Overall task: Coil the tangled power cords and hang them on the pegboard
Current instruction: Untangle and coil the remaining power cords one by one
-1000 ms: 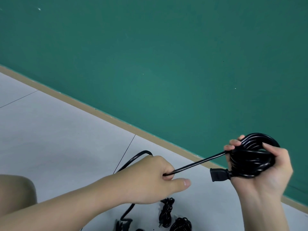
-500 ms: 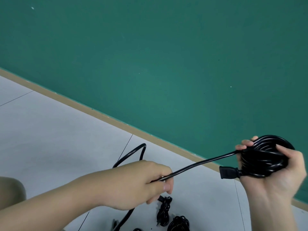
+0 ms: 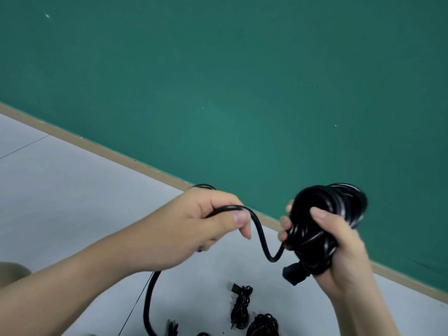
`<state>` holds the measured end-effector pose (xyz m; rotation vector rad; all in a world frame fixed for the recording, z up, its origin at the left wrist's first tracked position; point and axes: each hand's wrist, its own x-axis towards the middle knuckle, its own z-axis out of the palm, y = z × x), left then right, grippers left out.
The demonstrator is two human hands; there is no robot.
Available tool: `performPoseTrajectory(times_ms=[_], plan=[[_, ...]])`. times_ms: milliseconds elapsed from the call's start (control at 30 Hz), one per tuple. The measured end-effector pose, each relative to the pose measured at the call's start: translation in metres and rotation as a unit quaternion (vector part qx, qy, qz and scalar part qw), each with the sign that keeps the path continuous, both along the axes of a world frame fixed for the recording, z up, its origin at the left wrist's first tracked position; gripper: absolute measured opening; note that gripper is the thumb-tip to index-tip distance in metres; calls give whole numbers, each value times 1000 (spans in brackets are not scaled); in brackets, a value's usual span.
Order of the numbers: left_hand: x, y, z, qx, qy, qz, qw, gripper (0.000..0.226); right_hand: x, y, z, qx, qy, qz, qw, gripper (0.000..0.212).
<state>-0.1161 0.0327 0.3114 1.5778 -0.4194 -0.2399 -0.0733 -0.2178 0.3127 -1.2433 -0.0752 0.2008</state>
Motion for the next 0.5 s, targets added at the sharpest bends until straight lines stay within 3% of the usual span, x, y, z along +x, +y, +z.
performPoseTrajectory(times_ms=[67, 167, 233, 400, 500], plan=[[0, 1, -1, 20, -48, 28, 998, 23, -2, 10, -7, -52, 28, 60, 996, 94], [-4, -4, 0, 55, -98, 39, 993, 23, -11, 26, -13, -99, 43, 154, 982, 80], [-4, -5, 2, 38, -96, 45, 994, 24, -20, 38, -17, -62, 82, 206, 973, 74], [4, 4, 4, 63, -84, 84, 991, 26, -31, 53, -18, -50, 129, 288, 948, 92], [3, 5, 5, 83, -68, 103, 989, 47, -37, 55, -17, -68, 138, 317, 936, 74]])
